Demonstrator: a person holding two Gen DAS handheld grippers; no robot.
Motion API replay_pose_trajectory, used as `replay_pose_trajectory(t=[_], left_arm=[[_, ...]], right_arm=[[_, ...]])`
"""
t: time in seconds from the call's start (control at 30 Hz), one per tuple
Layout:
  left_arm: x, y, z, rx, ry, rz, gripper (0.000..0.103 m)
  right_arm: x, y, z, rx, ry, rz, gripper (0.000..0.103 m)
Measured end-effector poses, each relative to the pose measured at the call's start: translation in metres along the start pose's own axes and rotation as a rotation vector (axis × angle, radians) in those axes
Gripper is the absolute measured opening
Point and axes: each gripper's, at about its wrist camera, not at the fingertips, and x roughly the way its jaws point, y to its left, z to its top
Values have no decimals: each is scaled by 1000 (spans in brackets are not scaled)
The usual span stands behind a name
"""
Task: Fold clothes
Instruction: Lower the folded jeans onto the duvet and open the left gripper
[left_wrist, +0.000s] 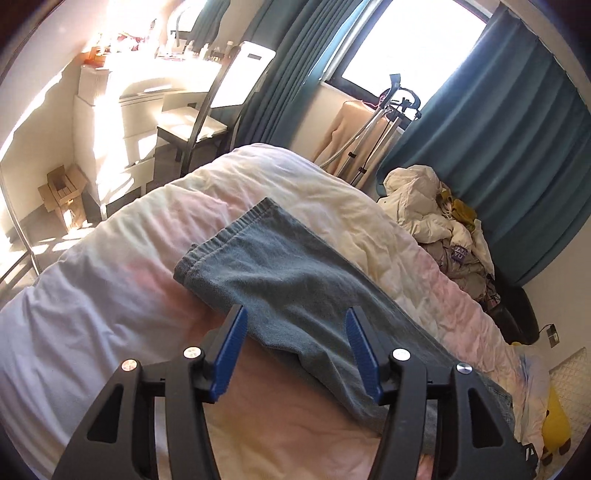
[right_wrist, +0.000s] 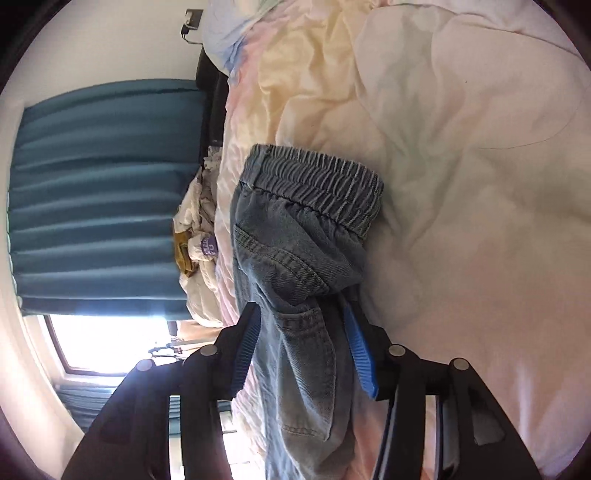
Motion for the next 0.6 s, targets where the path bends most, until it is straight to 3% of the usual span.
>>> replay_pose_trajectory(t=[0.13, 0.3, 0.4, 0.6], left_arm=[[-13, -36, 1, 112, -25, 11, 57], [1, -84, -11, 164, 8, -43, 57], [17, -118, -27, 204, 31, -72, 57], [61, -183, -64, 280, 107, -121, 57]], right_arm=[[-6, -8, 8, 48, -20, 37, 70], [17, -24, 11, 161, 82, 98, 71], [21, -26, 15, 171, 60, 98, 77], [29, -37, 32, 214, 13, 143, 77]])
